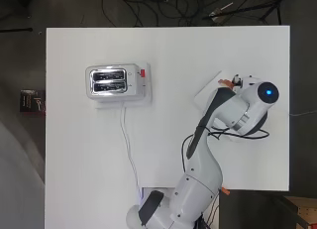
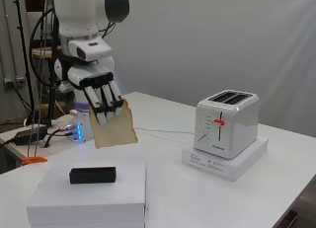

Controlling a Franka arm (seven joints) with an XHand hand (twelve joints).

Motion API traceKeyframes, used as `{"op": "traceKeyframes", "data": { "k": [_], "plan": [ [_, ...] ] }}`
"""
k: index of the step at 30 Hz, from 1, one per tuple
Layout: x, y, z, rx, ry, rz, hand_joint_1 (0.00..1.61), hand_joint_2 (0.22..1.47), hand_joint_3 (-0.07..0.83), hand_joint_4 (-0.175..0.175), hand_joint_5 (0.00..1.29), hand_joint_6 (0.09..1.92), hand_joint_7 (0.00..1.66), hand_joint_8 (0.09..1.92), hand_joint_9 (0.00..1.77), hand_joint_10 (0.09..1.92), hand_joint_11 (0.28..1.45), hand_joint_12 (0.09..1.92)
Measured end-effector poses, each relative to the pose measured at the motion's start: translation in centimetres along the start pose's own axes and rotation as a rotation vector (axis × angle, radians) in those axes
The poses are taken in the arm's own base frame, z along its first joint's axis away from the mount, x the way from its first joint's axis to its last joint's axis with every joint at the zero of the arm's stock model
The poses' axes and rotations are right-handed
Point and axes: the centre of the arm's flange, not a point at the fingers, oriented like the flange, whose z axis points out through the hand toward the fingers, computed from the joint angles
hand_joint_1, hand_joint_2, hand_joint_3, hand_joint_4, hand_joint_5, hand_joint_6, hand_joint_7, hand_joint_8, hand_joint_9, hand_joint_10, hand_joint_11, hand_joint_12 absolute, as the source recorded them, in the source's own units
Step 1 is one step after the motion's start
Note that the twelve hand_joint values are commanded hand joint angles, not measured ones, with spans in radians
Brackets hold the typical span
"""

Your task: Teleoperate dual arm-hand system to toast a bread

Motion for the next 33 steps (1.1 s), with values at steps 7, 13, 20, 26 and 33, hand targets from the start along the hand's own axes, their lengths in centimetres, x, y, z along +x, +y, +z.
{"op": "traceKeyframes", "data": {
  "k": [7, 13, 20, 26, 33],
  "plan": [
    [8.6, -4.1, -6.7, -0.020, -0.019, -0.375, 1.23, 1.18, -0.002, -0.175, 0.68, 1.31, 1.07, 0.95, 1.38, 0.09, 0.78, 0.17],
    [19.4, -11.7, -8.3, -0.065, -0.053, -0.771, 1.24, 1.15, -0.001, -0.175, 0.72, 1.29, 1.13, 0.81, 1.40, 0.09, 0.80, 0.13],
    [35.0, -26.2, -3.8, -0.039, -0.122, -0.832, 1.24, 1.15, 0.001, -0.175, 0.73, 1.24, 1.13, 0.84, 1.42, 0.09, 0.82, 0.12],
    [40.8, -29.0, -1.8, 0.002, -0.154, -0.864, 1.23, 1.17, 0.000, -0.175, 0.69, 1.27, 1.07, 0.96, 1.43, 0.09, 0.83, 0.11],
    [41.6, -30.1, 1.4, 0.042, -0.192, -0.885, 1.24, 1.16, -0.001, -0.175, 0.71, 1.25, 1.09, 0.93, 1.44, 0.09, 0.82, 0.10]
  ]
}}
